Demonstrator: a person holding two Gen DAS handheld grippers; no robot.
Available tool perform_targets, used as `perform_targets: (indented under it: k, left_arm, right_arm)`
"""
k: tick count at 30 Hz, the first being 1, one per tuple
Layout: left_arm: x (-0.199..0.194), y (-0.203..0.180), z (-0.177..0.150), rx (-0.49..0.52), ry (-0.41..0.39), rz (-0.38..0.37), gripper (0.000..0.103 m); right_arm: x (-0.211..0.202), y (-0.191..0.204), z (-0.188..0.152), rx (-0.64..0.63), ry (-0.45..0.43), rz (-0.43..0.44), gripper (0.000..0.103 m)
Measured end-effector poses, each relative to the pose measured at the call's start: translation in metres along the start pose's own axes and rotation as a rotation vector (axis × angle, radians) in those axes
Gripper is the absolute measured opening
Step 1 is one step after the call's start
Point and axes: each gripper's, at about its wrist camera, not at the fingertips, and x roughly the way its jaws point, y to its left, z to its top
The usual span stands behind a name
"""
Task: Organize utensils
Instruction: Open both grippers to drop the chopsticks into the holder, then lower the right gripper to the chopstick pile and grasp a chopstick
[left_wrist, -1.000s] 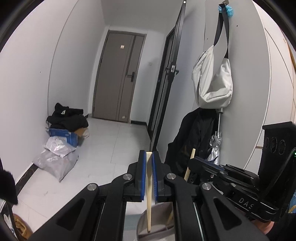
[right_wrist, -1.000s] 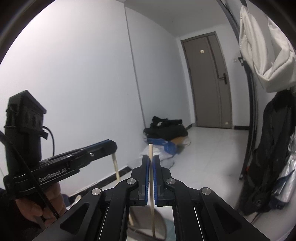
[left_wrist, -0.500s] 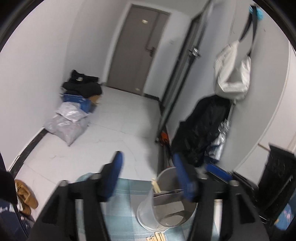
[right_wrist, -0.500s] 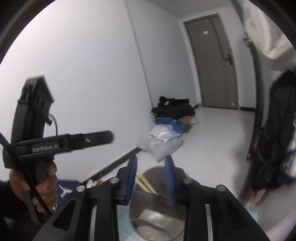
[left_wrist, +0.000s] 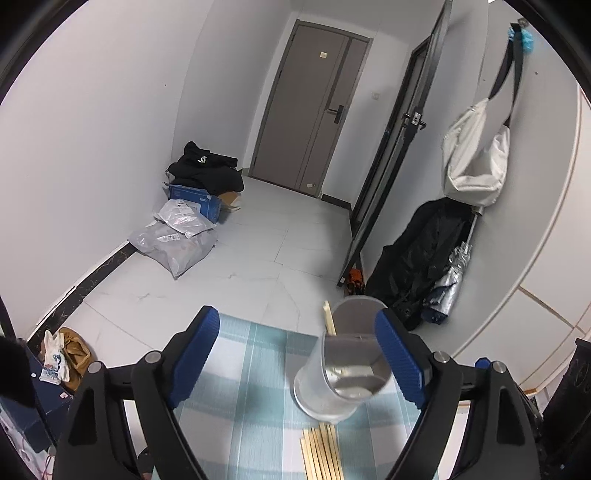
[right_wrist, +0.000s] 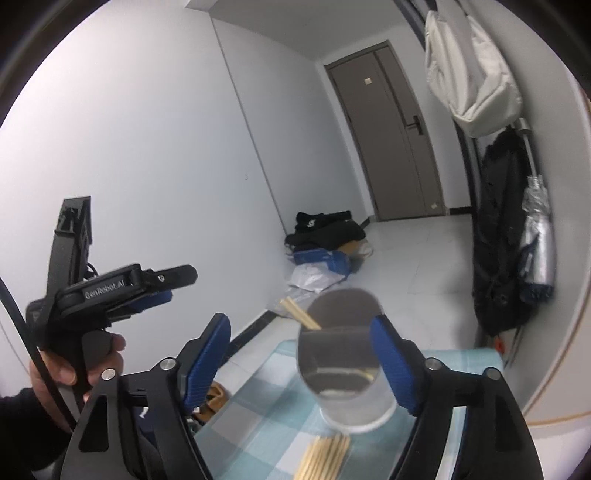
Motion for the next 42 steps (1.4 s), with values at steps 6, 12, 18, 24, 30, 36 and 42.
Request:
perform_targets:
  k: [6,12,18,24,30,36,42]
  left_arm:
    - [-0.009,-0.001,-0.019,0.023,0.006,0.025,0.084]
    - [-0.013,-0.003,-0.039,0.066,0.002,0.050,0.084]
    - [-0.006,0.001,-0.061,0.058,0.008,0.091,0.084]
    - [0.007,0.007,-0.078,0.062,0.057,0.098,0.084]
    - [0.021,0.013,-0.081,0.053,0.114,0.098,0.084]
    - [0.032,0.027,-0.085,-0.003,0.178,0.076,0.084]
    - [0.038,0.045,-0.085,-0.034,0.176,0.139,0.084]
  right_arm:
    - [-0.021,0.009,-0.020,-0.006,-0.004,-0.052,0.084]
    - [-0.032,0.015,-0.034,0.016,0.013,-0.104,0.086]
    - [-0.036,0.015,-0.051,0.039,0.037,-0.163,0.093]
    - [-0.026,0.014,-0.069,0.019,0.107,-0.233,0.093]
    - [-0.006,0.006,-0.081,0.025,0.188,-0.292,0.093]
    - [0.024,-0.003,-0.096,0.027,0.309,-0.352,0.093]
    - [0.056,-0.015,-0.112,0.066,0.455,-0.383,0.092]
